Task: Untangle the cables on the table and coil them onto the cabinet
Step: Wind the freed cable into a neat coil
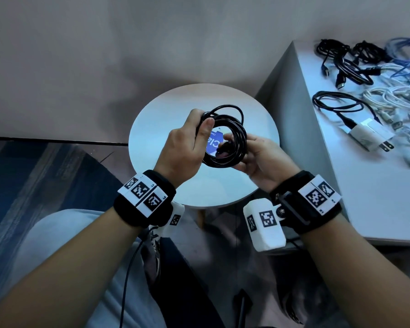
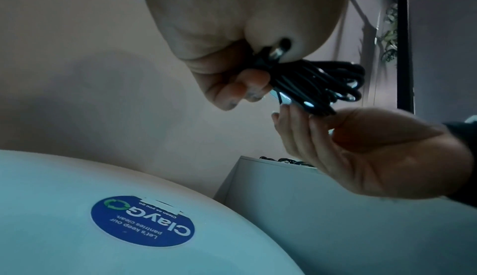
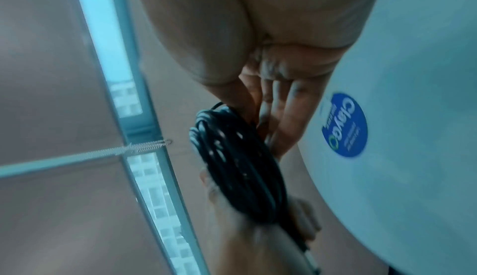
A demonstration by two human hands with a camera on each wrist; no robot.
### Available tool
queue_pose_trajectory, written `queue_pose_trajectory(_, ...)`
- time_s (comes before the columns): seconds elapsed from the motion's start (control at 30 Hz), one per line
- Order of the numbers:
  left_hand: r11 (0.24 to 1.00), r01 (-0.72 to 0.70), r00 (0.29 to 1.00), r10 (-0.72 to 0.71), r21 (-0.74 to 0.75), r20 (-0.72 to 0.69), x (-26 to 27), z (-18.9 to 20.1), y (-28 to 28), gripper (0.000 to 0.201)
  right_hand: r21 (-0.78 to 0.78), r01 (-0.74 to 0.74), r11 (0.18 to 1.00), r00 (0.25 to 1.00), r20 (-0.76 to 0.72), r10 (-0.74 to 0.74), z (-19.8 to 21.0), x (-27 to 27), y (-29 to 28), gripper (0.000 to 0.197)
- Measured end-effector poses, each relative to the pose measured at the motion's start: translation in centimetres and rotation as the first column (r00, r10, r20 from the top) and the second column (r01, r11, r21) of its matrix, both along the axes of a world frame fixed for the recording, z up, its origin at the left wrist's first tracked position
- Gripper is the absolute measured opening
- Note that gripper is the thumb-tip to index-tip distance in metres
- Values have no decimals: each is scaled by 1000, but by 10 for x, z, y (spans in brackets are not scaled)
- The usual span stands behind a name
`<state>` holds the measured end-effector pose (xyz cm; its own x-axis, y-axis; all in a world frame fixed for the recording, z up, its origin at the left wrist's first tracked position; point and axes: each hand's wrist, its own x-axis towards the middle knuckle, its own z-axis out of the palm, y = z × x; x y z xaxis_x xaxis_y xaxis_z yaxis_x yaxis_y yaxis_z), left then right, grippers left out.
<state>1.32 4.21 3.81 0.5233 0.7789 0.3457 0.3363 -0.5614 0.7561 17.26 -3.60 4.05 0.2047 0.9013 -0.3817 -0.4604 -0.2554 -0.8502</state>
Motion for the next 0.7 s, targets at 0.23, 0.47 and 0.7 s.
queue_pose_trajectory(0.23, 987, -99, 992, 108, 128, -65, 2, -7, 0, 30, -16, -99, 995, 975, -201, 94, 7, -10, -1, 66)
queue_pose_trajectory(0.47, 975, -119, 982, 144, 185, -125, 2, -10, 0, 32, 42, -62, 997, 992, 116, 57, 4, -24, -1, 27)
queue_pose_trajectory(0.7, 944, -140, 959, 204, 299, -197, 2, -7, 2, 34, -91, -271, 958, 889, 359, 285, 10, -8, -5, 29)
